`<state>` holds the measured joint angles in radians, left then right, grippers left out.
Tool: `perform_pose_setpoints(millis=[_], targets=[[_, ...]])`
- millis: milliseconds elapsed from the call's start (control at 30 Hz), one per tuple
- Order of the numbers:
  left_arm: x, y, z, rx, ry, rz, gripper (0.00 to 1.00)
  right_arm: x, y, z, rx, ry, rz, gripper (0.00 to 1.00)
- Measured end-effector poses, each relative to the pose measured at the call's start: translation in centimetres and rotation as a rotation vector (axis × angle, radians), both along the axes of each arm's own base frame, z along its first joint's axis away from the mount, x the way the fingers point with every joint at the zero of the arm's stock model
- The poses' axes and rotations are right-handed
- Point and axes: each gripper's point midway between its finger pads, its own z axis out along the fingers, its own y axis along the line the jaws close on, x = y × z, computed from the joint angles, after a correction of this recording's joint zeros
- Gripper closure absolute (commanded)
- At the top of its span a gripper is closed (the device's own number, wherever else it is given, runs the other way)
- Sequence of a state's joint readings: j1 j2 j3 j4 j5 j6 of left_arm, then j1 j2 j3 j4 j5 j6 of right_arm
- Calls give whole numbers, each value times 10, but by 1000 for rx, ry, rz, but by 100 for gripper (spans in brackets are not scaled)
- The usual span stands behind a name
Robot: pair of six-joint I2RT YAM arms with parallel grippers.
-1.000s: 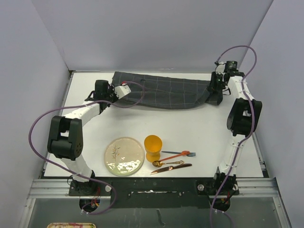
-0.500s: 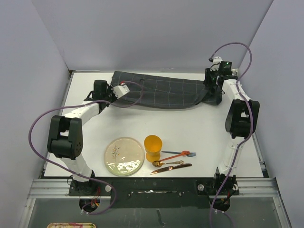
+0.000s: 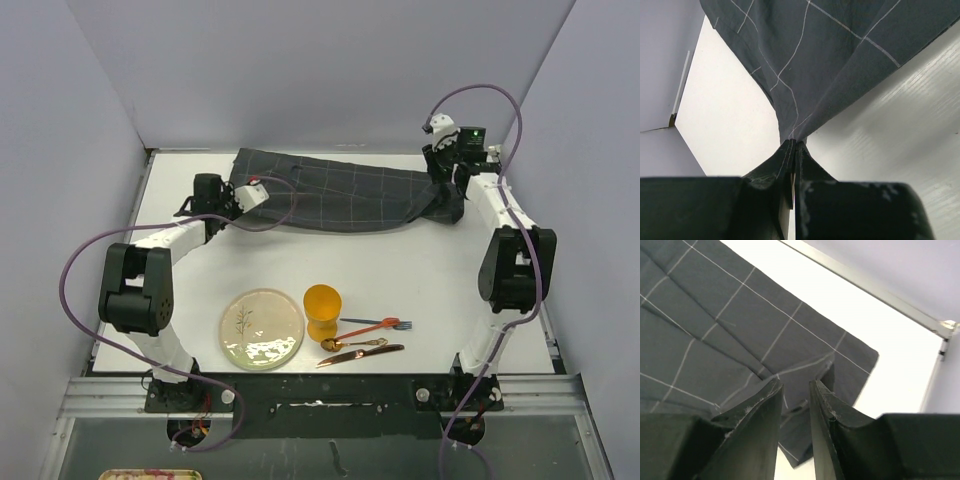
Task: Set the dinner table for one person
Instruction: Flatten out the napkin at the center of the board.
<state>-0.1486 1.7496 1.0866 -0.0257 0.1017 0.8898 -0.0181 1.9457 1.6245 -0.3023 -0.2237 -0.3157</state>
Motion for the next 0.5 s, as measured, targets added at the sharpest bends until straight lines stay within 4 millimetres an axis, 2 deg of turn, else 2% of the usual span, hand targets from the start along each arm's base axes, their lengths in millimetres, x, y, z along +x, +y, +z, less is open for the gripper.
perform_pose_setpoints(millis=[267,367,500], targets=[[4,0,1,9,-18,-9,100,-34,-10,38,-263,-79,161,71],[4,1,-4,14,-8,-12,100,-46,-5,41,-382,-80,268,70],[5,1,-7,22,-4,-18,100,-58,9,29,-550,-57,434,69]])
